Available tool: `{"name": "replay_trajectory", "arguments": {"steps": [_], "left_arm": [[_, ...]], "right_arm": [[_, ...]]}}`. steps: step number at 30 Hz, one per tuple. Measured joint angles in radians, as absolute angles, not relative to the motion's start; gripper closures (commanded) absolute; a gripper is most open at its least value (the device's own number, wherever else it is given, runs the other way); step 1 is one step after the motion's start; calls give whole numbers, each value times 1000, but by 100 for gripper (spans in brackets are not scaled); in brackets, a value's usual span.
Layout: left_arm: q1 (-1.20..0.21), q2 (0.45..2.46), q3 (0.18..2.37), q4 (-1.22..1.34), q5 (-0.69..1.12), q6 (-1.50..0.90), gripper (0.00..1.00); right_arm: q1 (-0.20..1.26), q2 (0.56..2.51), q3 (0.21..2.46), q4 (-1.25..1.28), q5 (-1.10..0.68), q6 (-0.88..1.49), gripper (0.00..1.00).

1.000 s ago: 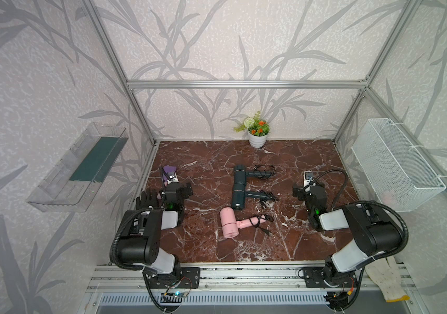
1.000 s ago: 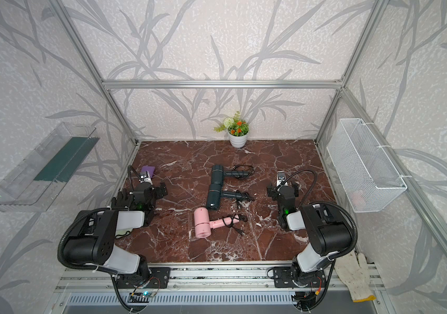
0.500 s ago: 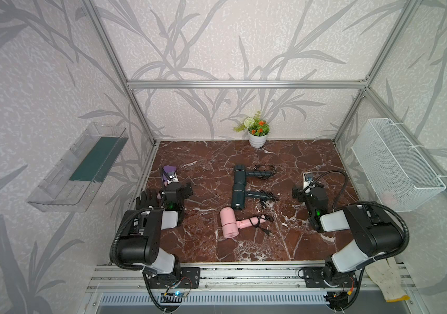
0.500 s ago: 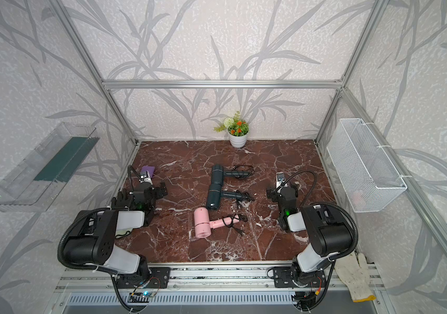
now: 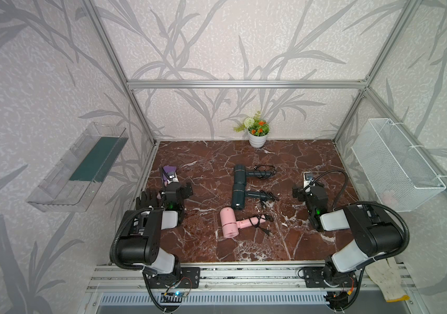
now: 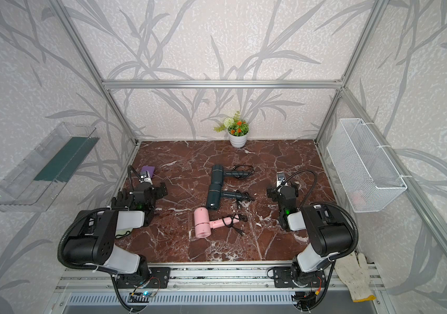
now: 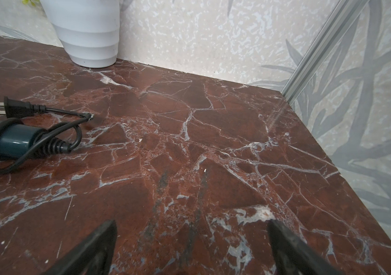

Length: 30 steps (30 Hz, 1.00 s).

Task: Wrap the cord around the hair dryer
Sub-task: Reset both arms

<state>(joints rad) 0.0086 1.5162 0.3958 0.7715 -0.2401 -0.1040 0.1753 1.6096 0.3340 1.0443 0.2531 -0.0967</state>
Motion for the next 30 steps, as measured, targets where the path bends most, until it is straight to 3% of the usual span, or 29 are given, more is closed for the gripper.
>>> {"name": "replay_trajectory", "arguments": {"steps": [13,30], "left_arm": [[9,1516,396,772,-240,-104,1],[9,1516,396,772,-238,-104,1]], "right_arm": [[176,1609,315,1084,176,-120,1],[165,1609,325,1062,223,-97,1]]}}
